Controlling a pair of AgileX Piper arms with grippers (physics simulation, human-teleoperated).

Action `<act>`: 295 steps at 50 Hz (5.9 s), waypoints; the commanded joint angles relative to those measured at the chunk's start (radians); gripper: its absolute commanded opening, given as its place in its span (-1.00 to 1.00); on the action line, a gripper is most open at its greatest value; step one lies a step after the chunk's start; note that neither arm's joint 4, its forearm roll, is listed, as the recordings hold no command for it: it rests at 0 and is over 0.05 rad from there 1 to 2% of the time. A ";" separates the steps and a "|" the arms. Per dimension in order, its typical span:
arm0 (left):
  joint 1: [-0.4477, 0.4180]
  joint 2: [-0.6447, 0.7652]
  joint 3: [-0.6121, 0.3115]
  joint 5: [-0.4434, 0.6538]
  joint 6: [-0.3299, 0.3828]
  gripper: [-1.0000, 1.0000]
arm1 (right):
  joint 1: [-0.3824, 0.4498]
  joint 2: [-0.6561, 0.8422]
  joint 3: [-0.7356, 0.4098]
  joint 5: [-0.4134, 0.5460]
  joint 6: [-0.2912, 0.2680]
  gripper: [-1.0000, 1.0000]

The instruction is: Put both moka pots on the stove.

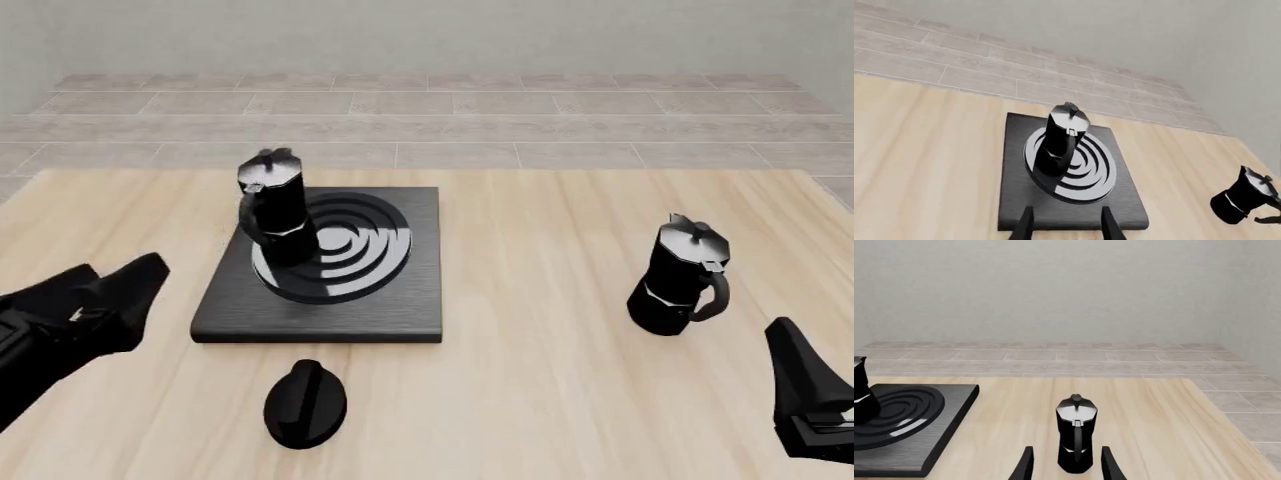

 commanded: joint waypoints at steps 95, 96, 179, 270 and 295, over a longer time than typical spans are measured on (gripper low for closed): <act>0.028 -0.545 0.209 0.110 0.323 1.00 | 0.041 0.572 -0.315 0.161 0.080 1.00; 0.028 -0.545 0.209 0.110 0.323 1.00 | 0.038 0.575 -0.315 0.156 0.083 1.00; 0.027 -0.545 0.208 0.111 0.322 1.00 | -0.027 1.169 -0.320 -0.272 0.019 1.00; 0.027 -0.545 0.201 0.119 0.322 1.00 | -0.033 1.313 -0.322 -0.377 0.010 -1.00; 0.027 -0.545 0.201 0.119 0.322 1.00 | -0.032 1.019 -0.439 -0.139 -0.043 -1.00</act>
